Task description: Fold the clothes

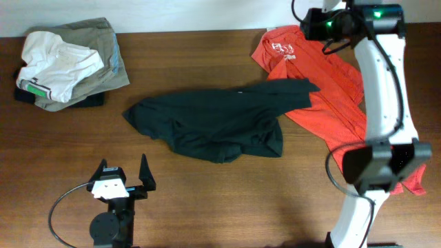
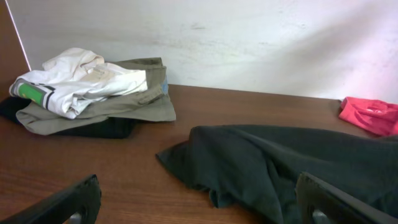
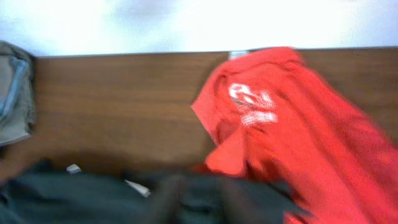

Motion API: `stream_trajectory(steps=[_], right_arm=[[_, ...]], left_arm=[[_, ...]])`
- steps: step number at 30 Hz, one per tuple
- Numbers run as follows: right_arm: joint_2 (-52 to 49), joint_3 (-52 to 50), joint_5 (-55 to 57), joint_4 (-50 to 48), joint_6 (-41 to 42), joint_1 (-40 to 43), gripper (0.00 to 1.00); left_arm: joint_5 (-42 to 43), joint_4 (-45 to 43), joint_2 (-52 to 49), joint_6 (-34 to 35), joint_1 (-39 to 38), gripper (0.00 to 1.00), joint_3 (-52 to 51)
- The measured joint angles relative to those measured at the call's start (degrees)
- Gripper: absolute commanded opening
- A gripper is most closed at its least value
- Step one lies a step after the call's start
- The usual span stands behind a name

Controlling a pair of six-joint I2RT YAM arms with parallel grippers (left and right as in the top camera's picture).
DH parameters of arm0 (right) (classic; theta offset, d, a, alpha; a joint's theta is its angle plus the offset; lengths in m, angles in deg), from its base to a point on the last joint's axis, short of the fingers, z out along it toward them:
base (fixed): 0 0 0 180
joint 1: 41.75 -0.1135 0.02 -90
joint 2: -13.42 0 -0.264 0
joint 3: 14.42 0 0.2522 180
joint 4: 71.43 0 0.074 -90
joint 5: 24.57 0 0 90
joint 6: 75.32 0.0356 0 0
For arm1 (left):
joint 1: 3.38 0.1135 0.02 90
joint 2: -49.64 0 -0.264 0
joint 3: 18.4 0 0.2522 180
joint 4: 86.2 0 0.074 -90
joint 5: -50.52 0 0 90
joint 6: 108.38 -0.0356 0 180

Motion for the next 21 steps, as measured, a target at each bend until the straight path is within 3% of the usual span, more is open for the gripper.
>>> stream_trajectory(steps=[6,12,21], right_arm=[[-20.24,-0.28,-7.08,-7.15,-1.03,-2.12,0.04],[-24.85,-0.28,-6.73,-9.68,-1.03,-3.21,0.04],[-28.35,-0.17,-1.20,-8.79,-1.57,1.51,0.04]], left_arm=[[0.00,0.00,0.02,-0.02,0.00,0.99,0.00],[0.00,0.02,0.02,0.00,0.00,0.99,0.00],[0.00,0.02,0.02,0.00,0.00,0.99,0.00]])
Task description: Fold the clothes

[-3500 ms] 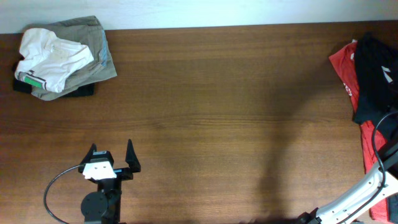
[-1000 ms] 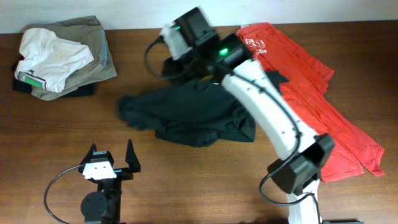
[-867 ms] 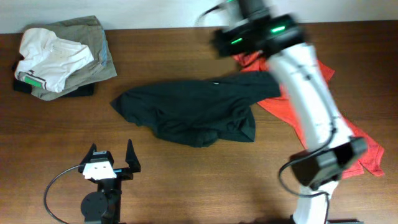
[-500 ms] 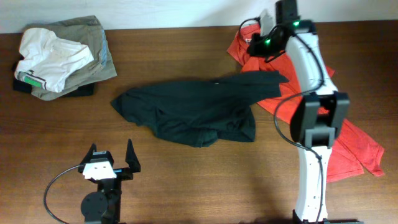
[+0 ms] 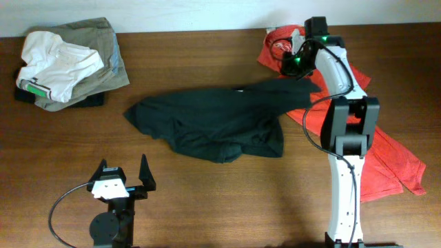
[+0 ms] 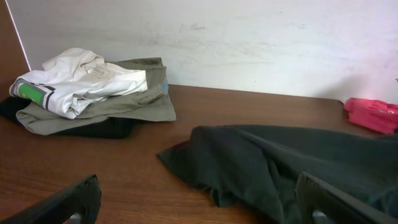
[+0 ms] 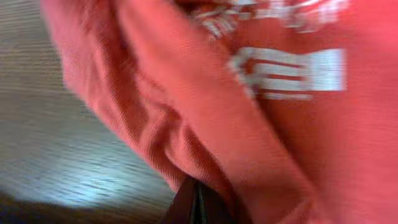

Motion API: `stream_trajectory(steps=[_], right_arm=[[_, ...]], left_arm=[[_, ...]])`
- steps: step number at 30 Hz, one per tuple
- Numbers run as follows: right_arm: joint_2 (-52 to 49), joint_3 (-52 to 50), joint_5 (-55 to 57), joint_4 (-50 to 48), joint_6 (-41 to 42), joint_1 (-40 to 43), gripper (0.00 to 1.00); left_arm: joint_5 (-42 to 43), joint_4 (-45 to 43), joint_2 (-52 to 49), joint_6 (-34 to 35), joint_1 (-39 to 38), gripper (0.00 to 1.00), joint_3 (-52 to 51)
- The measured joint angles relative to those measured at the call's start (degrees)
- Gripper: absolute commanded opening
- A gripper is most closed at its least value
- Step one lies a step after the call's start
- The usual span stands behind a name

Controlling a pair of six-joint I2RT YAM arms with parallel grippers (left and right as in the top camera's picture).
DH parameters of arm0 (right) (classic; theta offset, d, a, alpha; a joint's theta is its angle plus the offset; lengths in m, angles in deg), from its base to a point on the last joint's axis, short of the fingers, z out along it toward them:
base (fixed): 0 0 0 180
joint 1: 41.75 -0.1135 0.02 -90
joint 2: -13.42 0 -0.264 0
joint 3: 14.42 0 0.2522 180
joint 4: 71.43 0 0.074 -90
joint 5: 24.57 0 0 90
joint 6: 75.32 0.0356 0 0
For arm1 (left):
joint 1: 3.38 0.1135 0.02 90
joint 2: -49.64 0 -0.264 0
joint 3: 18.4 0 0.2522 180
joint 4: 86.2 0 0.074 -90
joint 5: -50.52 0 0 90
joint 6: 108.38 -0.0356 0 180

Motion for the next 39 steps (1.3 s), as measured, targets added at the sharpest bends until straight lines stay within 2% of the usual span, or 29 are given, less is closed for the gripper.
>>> stream_trajectory(steps=[6,13,16,18,20,21,22,23,25,27,32,34,39], right_arm=[[1.31,-0.70,9.25,2.69,-0.22,6.43,0.04],[1.92,-0.39,23.06,6.99,-3.56,23.65,0.04],[0.72,3.30,25.81,11.52,-4.07,29.14,0.07],[-0.17,11.10,25.73,16.37,-3.21,32.65,0.12],[-0.17,20.28,19.80,20.68,-1.36,34.34,0.17],[0.09,25.40,17.00,23.67,-0.20,34.51,0.24],[0.59,30.47,14.69,26.75,0.81,34.23,0.24],[0.87,35.54,13.38,31.63,1.97,33.70,0.22],[2.34,42.66,11.63,39.50,3.39,32.20,0.06],[5.27,45.03,9.70,43.74,4.72,29.55,0.04],[7.48,42.84,2.69,44.00,6.12,23.82,0.04],[12.59,35.43,2.95,44.15,6.34,19.78,0.04],[35.67,11.15,19.65,44.15,8.26,11.21,0.05]], left_arm=[[0.00,0.00,0.00,0.00,0.00,0.99,0.00],[0.00,0.00,0.00,0.00,0.00,0.99,0.00],[0.00,0.00,0.00,0.00,0.00,0.99,0.00],[0.00,0.00,0.00,0.00,0.00,0.99,0.00],[0.00,0.00,0.00,0.00,0.00,0.99,0.00],[0.00,0.00,-0.02,0.00,0.00,0.99,0.00],[0.02,0.00,0.00,0.00,0.00,0.99,0.00],[0.00,-0.04,0.00,0.00,0.00,0.99,0.00],[0.00,0.00,-0.07,0.00,0.00,0.99,0.00],[0.00,0.00,-0.07,0.00,0.00,0.99,0.00],[0.00,0.00,-0.07,0.00,0.00,0.99,0.00],[0.00,0.00,-0.07,0.00,0.00,0.99,0.00],[0.00,-0.02,0.00,0.00,0.00,0.99,0.00]])
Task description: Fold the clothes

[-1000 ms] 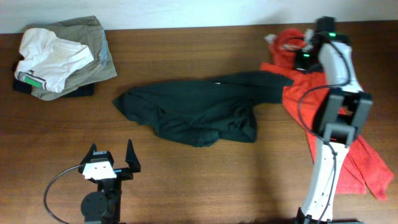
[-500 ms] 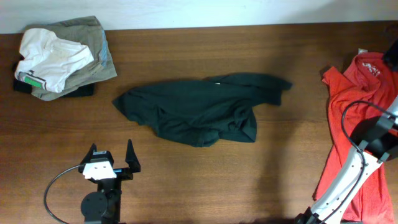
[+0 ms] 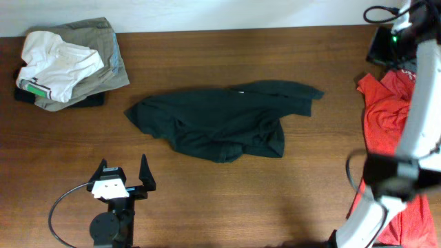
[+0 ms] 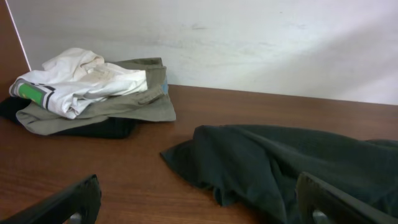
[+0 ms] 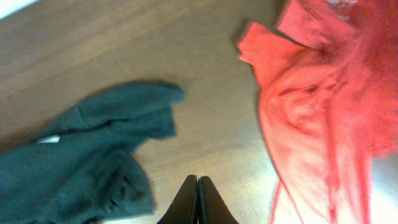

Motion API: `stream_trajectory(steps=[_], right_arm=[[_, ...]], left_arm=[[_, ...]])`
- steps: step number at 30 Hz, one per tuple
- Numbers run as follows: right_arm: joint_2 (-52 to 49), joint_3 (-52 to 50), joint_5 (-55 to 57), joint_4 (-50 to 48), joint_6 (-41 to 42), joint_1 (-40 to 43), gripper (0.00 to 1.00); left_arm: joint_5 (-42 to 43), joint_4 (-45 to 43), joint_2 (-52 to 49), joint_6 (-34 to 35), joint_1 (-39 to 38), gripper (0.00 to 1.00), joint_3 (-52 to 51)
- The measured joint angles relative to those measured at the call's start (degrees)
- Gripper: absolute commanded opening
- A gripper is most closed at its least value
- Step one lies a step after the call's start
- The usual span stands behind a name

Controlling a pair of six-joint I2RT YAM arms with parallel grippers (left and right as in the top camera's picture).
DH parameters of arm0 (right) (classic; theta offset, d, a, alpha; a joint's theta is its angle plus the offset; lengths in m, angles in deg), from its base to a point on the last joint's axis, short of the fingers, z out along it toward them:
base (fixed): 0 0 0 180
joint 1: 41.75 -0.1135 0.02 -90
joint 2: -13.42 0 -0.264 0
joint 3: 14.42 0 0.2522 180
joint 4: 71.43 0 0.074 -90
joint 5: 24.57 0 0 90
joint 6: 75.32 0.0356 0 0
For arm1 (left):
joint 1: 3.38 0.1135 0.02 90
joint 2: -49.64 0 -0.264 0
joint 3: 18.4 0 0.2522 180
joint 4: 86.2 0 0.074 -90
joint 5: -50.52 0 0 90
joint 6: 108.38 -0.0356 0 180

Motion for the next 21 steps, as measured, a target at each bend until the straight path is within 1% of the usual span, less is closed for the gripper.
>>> stream_trajectory(steps=[2,3,5,7,8,10,12,14,17,21], right_arm=[[9.31,-10.71,3.32,-0.52,2.01,-0.07,0.06],[11.67,-15.10,4.07,-0.79,2.62,-0.02,0.05],[12.50,-25.70,4.85,-4.50,3.26,-0.02,0.05],[10.64,-37.48,5.25,-13.11,3.61,0.04,0.06],[9.53,-44.44,5.16,-19.54,3.65,0.57,0.06],[8.94,-52.63,4.55,-25.79,3.63,2.32,0.06],[8.85,-60.57,3.23,-34.40,2.49,6.67,0.04],[8.87,-66.01,0.35,-41.16,0.20,10.71,0.04],[8.76,-72.35,-6.19,-48.50,-2.38,16.00,0.04],[7.93,-74.71,-8.28,-52.65,-3.19,16.17,0.04]], left_arm=[[0.00,0.04,0.00,0.00,0.00,0.99,0.00],[0.02,0.02,-0.02,0.00,0.00,0.99,0.00],[0.02,0.02,0.00,0.00,0.00,0.99,0.00],[0.02,-0.02,-0.02,0.00,0.00,0.99,0.00],[0.00,0.02,0.00,-0.02,0.00,0.99,0.00],[0.02,0.02,0.00,0.00,0.00,0.99,0.00],[0.02,0.02,-0.07,0.00,0.00,0.99,0.00],[0.02,0.00,0.00,-0.02,0.00,0.99,0.00],[0.00,0.00,-0.02,0.00,0.00,0.99,0.00],[0.02,0.02,0.00,0.00,0.00,0.99,0.00]])
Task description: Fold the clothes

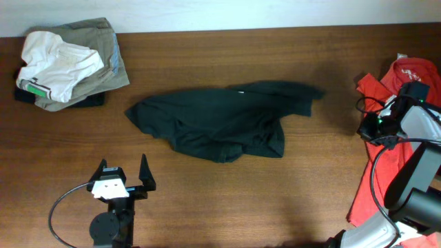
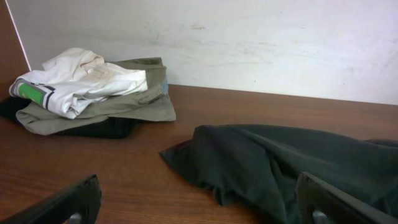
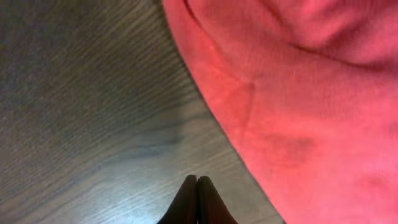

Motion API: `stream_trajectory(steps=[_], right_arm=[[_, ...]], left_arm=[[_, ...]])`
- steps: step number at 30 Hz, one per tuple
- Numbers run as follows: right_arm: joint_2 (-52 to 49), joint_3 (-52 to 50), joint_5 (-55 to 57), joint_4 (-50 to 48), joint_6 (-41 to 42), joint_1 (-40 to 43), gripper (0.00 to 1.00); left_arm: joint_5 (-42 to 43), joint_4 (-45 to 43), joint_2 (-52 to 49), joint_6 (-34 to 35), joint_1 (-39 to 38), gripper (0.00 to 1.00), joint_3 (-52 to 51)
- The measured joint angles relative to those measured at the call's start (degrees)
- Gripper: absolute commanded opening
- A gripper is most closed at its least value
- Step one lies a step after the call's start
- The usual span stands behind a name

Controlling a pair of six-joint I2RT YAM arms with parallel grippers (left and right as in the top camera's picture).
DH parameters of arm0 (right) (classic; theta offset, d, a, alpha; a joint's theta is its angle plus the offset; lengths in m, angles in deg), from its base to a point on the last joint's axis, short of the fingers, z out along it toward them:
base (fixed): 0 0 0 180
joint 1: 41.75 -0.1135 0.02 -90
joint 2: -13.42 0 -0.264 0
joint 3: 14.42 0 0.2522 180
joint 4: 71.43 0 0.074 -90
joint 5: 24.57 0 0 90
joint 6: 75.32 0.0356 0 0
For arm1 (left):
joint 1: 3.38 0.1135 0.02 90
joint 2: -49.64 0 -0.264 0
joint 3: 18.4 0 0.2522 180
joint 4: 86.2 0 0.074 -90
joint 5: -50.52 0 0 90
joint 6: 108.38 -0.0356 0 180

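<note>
A crumpled dark green shirt (image 1: pixel 220 120) lies mid-table, and the left wrist view shows it as well (image 2: pixel 292 162). A red shirt (image 1: pixel 406 79) is bunched at the table's right edge, apart from the green one. My right gripper (image 1: pixel 365 129) is low over bare wood just left of the red shirt's edge (image 3: pixel 298 112). In the right wrist view the right gripper (image 3: pixel 197 199) is shut, with nothing seen between its fingers. My left gripper (image 1: pixel 124 180) rests open at the front left, short of the green shirt, and stands empty in its own view (image 2: pixel 199 211).
A pile of clothes, white over olive over black (image 1: pixel 65 62), sits at the back left corner and shows in the left wrist view (image 2: pixel 93 87). A white wall runs along the table's far edge. The brown tabletop (image 1: pixel 227 200) shows between the shirts.
My right arm was raised high by the back right corner; now its shut gripper is low at the red shirt's left edge. The red shirt has changed shape. The green shirt and left arm are unmoved.
The red shirt first lay spread at the back right, under the green shirt's sleeve. Then my right gripper was shut on it near its print. Later the red shirt lay at the right edge, clear of the green one, with the arm high. Now the gripper is low beside it.
</note>
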Motion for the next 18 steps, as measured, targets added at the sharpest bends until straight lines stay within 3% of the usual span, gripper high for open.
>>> stream_trajectory(steps=[9,18], right_arm=[[-4.55,0.20,5.88,-2.84,2.43,3.06,0.04],[-5.88,0.42,13.25,-13.33,0.74,14.80,0.04]], left_arm=[[0.00,0.00,0.00,0.00,0.00,0.99,0.00],[-0.02,0.00,0.00,0.00,0.00,0.99,0.00]])
